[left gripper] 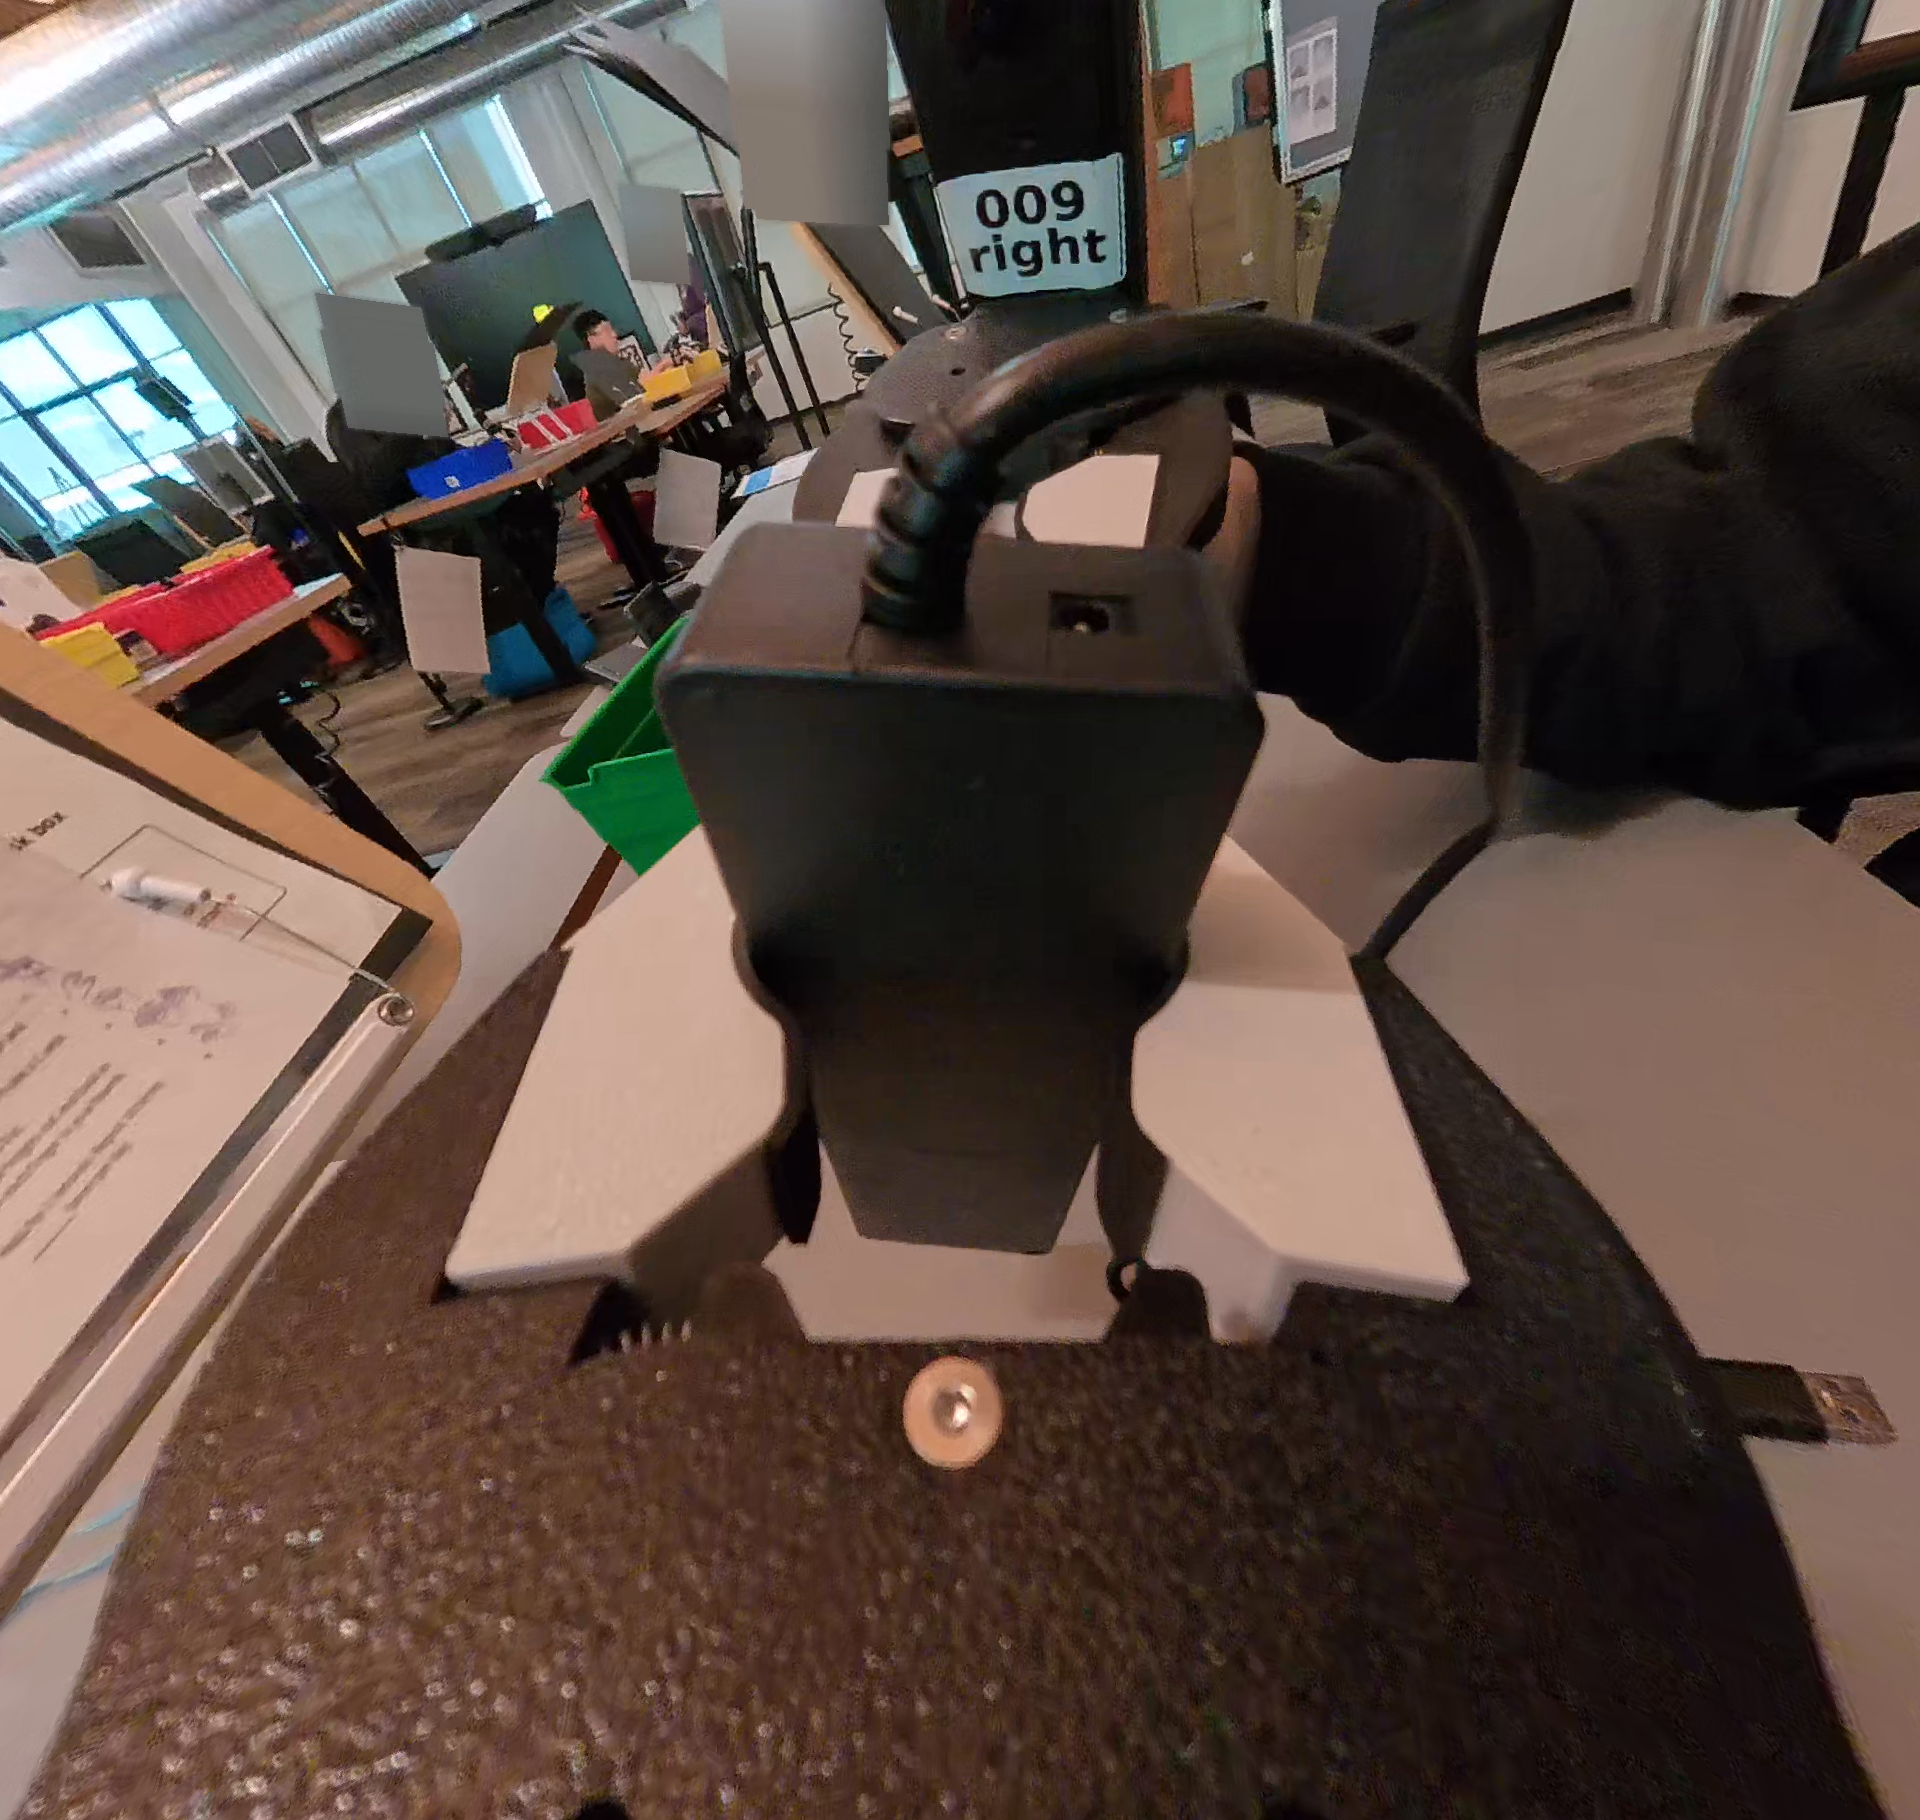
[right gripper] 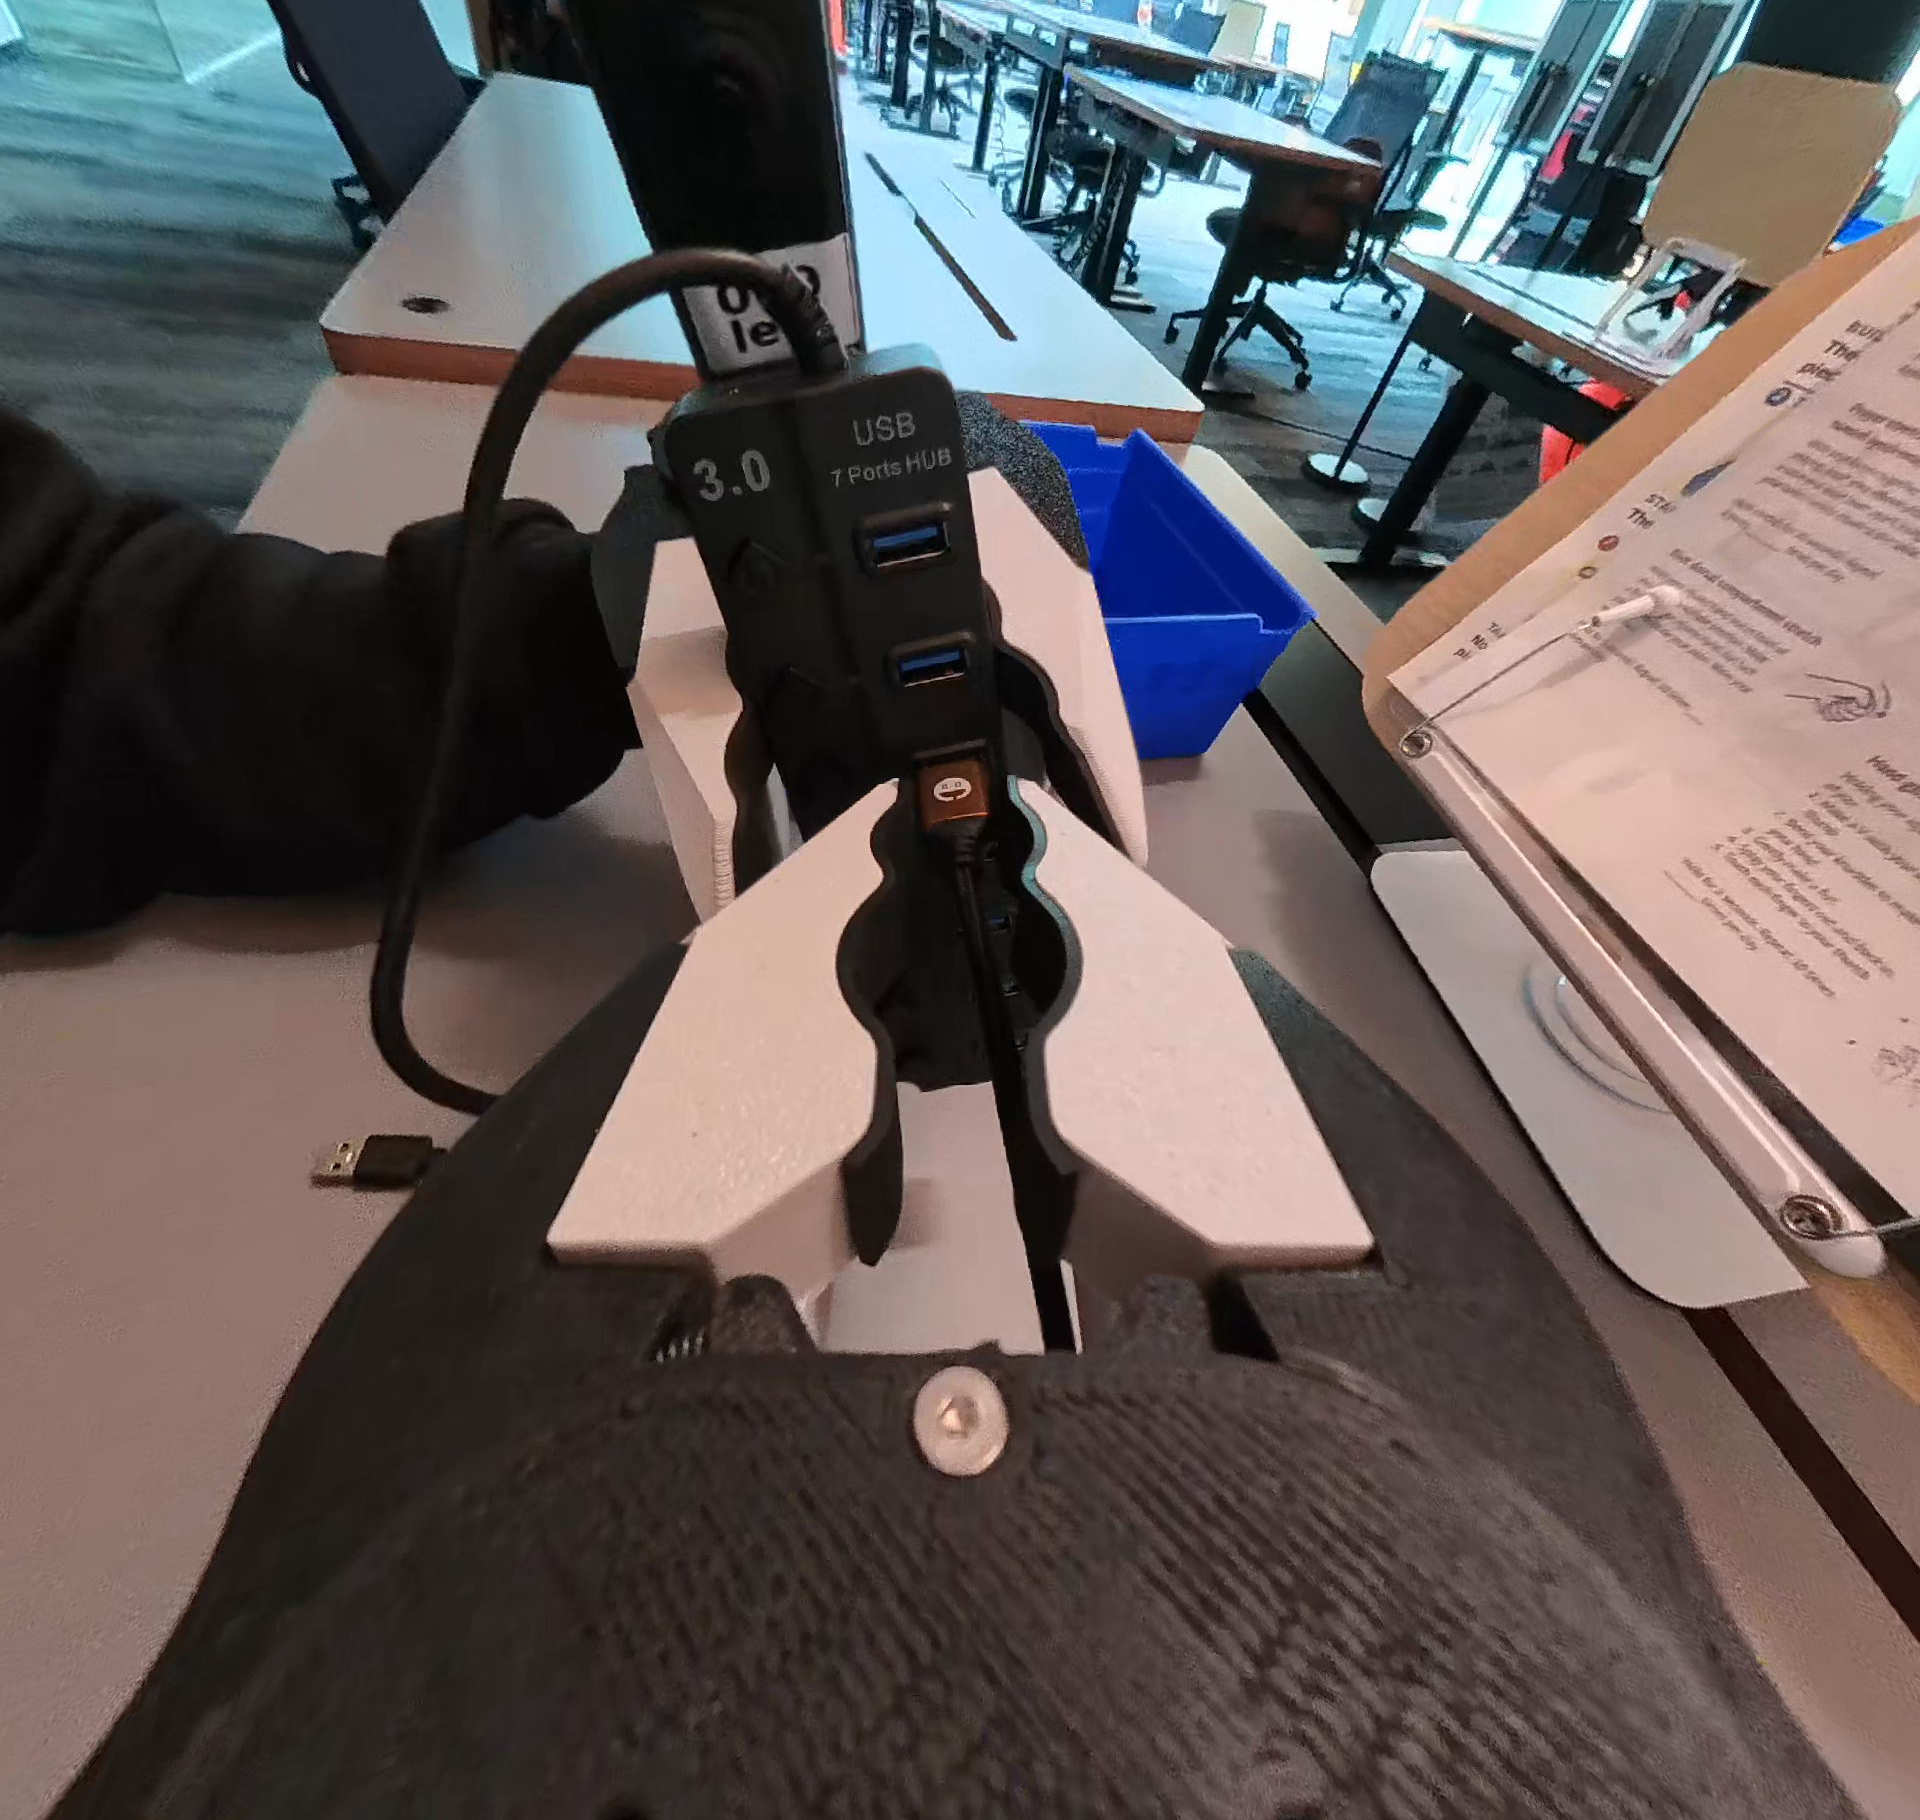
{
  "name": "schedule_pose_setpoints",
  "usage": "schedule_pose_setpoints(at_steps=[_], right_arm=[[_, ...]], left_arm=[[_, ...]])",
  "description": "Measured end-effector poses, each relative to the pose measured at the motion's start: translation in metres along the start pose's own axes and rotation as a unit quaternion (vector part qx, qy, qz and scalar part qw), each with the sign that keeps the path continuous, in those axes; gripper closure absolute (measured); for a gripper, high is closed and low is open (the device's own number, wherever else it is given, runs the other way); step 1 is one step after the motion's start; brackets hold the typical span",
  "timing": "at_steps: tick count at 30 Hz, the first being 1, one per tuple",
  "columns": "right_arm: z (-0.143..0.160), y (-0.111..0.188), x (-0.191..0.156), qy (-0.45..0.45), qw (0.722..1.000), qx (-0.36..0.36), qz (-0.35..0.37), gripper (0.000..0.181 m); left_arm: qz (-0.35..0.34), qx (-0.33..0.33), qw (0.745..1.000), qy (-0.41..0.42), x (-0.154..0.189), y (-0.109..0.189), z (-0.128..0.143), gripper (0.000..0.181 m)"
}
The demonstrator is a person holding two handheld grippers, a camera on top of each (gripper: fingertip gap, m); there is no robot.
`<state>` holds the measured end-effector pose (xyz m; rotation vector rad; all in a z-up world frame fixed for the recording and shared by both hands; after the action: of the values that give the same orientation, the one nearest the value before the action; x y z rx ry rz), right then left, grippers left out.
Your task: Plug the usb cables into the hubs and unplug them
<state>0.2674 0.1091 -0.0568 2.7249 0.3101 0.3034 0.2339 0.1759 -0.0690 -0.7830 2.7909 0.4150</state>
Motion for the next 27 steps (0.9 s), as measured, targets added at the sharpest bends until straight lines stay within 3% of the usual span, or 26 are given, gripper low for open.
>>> schedule_pose_setpoints(at_steps=[11,12,14,16,17,22,24,27], right_arm=[[-0.001,0.008,-0.003,0.038,0.997,-0.058,0.029,0.167],[-0.001,0.014,0.0,0.045,0.995,-0.072,0.055,0.167],[-0.001,0.059,0.029,0.044,0.976,-0.091,0.192,0.167],[-0.008,0.107,0.035,-0.01,0.985,-0.003,0.17,0.167],[-0.011,0.13,0.041,-0.021,0.98,0.036,0.193,0.167],[-0.007,0.203,0.049,-0.019,0.94,0.047,0.338,0.167],[-0.003,0.228,0.055,-0.007,0.908,0.066,0.414,0.168],[0.02,0.253,0.065,-0.014,0.884,0.02,0.467,0.167]], left_arm=[[0.008,-0.01,1.0,0.006,0.0,-0.005,0.002,0.12],[-0.023,-0.032,0.999,0.013,-0.008,0.001,0.008,0.12],[-0.076,-0.026,0.996,0.049,-0.027,0.034,0.021,0.12],[-0.09,0.045,0.993,0.063,-0.029,0.058,0.007,0.121],[-0.092,0.062,0.992,0.057,-0.027,0.061,-0.004,0.12],[-0.074,0.081,0.993,0.037,-0.013,0.043,-0.037,0.12],[-0.06,0.095,0.992,0.047,-0.011,0.036,-0.039,0.12],[-0.056,0.086,0.993,0.057,-0.011,0.026,-0.034,0.12]])
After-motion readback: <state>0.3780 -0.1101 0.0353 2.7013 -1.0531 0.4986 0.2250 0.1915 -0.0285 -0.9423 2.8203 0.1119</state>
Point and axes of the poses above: each gripper's, where its closed fingertips meet, y back along the fingers, z out of its underside, x = y × z across the jaws, the point moved 6 cm from there along y, back along the fingers, and after that the axes turned 8 degrees about -x, right-handed, at the moved point
